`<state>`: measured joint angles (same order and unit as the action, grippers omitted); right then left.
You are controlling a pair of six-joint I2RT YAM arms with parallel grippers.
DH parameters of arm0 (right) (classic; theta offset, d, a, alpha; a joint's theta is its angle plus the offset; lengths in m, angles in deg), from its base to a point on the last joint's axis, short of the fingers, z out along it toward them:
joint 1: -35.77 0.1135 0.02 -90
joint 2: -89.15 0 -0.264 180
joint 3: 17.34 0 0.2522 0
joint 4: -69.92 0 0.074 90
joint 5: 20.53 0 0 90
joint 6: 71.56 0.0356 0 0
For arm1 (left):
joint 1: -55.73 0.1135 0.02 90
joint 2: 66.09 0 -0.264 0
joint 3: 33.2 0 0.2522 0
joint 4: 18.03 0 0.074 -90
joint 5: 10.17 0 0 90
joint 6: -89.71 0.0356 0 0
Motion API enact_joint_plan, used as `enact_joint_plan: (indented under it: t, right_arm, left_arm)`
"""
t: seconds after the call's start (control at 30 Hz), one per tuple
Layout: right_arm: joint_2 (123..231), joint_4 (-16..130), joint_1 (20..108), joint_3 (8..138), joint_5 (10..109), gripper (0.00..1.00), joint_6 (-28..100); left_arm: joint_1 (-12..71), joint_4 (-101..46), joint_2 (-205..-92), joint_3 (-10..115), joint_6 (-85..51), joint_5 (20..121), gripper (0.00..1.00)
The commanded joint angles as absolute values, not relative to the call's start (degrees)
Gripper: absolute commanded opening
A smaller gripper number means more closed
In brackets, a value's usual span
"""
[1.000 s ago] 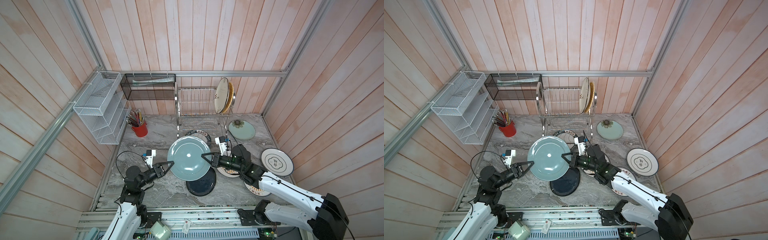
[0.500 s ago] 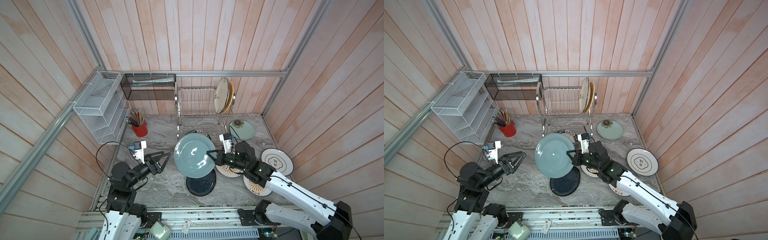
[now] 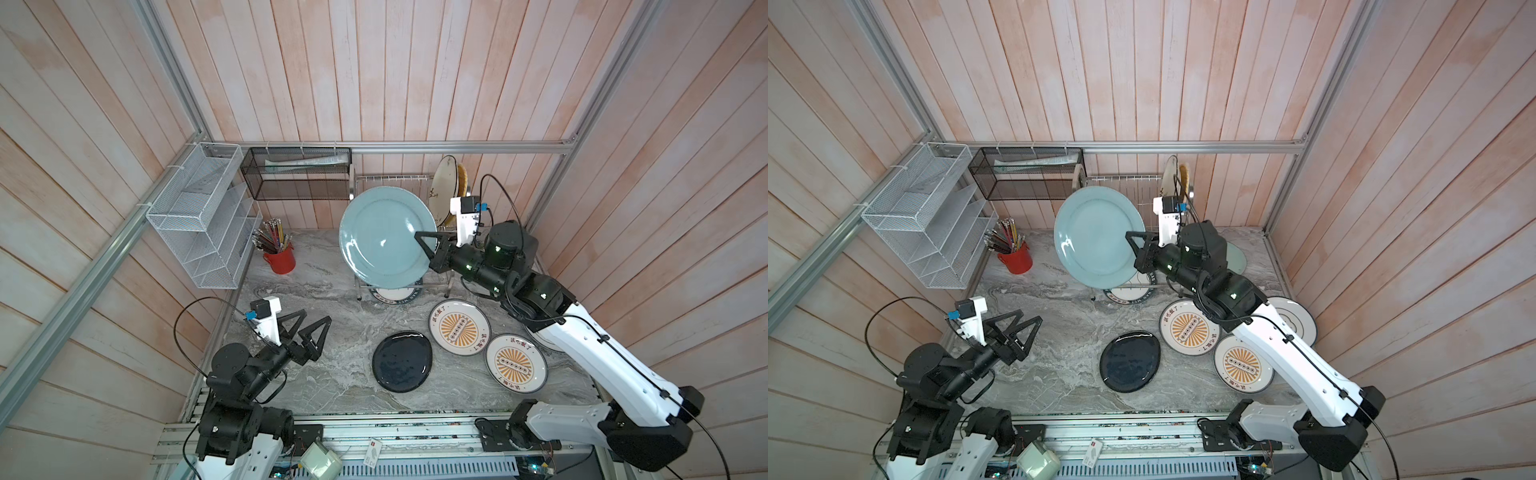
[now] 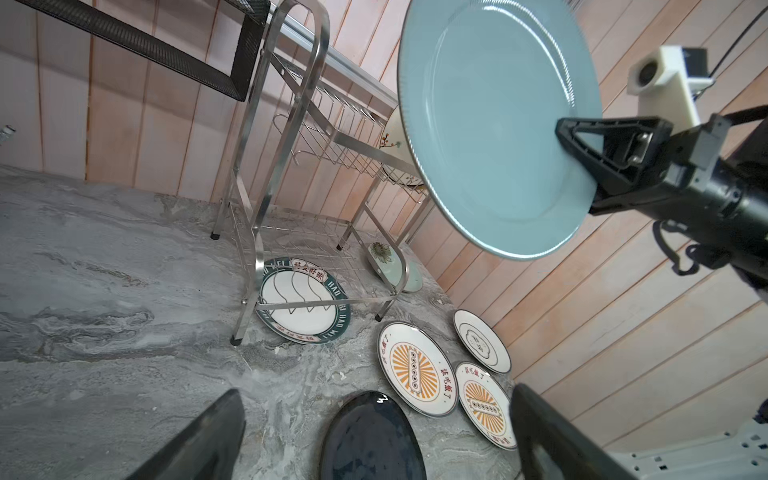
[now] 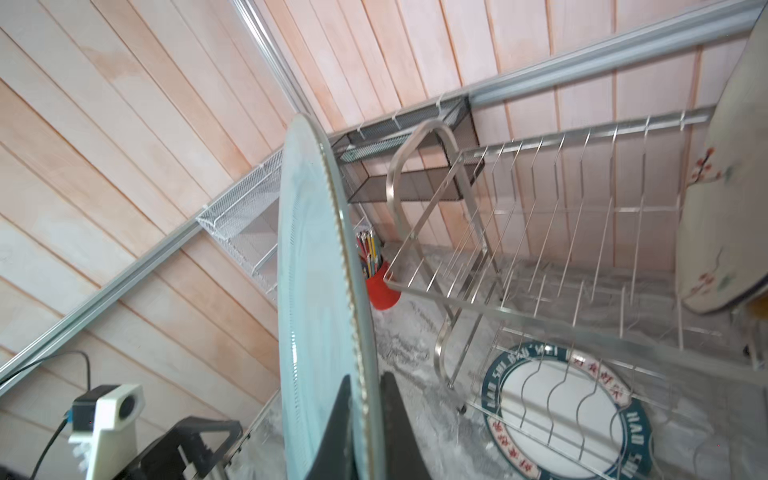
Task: Load the plates into the dish rack
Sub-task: 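Carry the green plate to the rack with the right gripper while the left withdraws, then lower the pale green plate into the rack beside the cream plate with the right gripper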
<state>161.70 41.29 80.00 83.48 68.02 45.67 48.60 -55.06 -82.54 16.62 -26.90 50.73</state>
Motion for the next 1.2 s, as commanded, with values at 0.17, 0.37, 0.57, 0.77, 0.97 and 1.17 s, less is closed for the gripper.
enact_joint_plan:
  t: [0.17,0.37,0.57,0.77,0.97,1.17]
  right_arm:
    - [168.78,41.15,78.49,102.75,82.71,0.0,37.39]
    - [173.35,39.74,77.7,110.87,93.47,0.0,31.4]
    - [179.16,39.03,77.08,119.02,103.81,0.0,24.56]
    - [184.6,39.93,77.08,123.52,110.96,0.0,18.39]
    - [188.23,41.95,76.99,124.83,115.36,0.0,13.6]
    - [192.29,39.04,76.68,128.74,116.57,0.0,12.65]
  left_arm:
    - [50.25,-46.34,-80.97,12.42,-20.74,45.83,1.0]
    - [51.42,-46.28,-80.64,11.51,-21.74,44.2,1.0]
    - [51.34,-46.58,-81.38,11.56,-21.39,44.24,1.0]
    - [51.38,-46.82,-80.6,11.72,-20.77,43.95,1.0]
    - [51.28,-45.89,-79.97,11.41,-20.41,41.53,1.0]
    - [51.32,-46.14,-80.14,11.5,-20.45,41.92,1.0]
